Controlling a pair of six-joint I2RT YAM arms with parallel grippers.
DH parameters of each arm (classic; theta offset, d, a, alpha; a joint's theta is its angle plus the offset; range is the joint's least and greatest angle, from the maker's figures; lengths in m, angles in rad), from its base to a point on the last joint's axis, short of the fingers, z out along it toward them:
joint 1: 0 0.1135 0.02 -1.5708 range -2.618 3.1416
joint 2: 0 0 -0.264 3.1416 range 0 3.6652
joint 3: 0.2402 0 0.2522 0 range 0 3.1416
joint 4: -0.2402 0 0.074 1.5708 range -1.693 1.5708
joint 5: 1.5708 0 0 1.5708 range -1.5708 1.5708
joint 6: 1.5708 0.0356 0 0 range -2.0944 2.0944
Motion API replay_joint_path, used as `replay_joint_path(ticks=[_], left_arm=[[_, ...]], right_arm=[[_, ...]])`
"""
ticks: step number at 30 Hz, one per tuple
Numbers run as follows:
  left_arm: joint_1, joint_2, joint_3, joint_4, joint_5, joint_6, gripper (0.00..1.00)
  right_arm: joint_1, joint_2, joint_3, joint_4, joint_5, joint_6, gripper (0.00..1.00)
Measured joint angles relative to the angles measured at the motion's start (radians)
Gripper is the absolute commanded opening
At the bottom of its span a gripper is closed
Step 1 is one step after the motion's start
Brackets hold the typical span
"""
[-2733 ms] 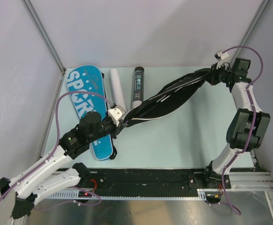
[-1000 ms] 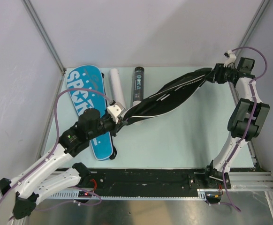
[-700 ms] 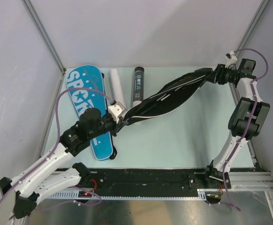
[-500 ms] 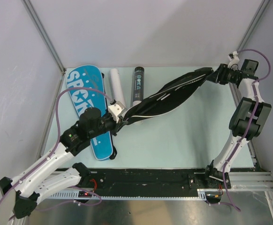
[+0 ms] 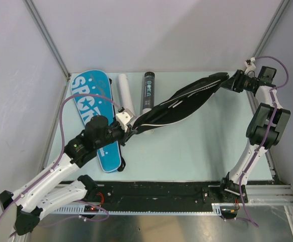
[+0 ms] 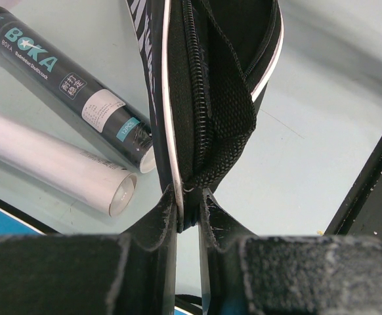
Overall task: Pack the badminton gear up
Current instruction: Zip the racket bag at the center of the board.
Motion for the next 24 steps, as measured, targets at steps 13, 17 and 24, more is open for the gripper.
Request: replay_joint_path(ticks=[13,17,24], left_arm=[[0.0,0.0,0.0,0.002,0.0,0.0,0.0],[0.0,-0.001,0.0,0.003,0.0,-0.001,0.0],[0.0,-0.002,0.0,0.005,-0.001,-0.001,0.0]], right_arm=[[0.001,0.01,-0.016,0.117,-0.042,0.099,0.52],[0.001,0.015,-0.034,0.166,-0.057,0.138,0.52],[-0.001,0.03,-0.044,0.204,-0.078,0.182,0.41]])
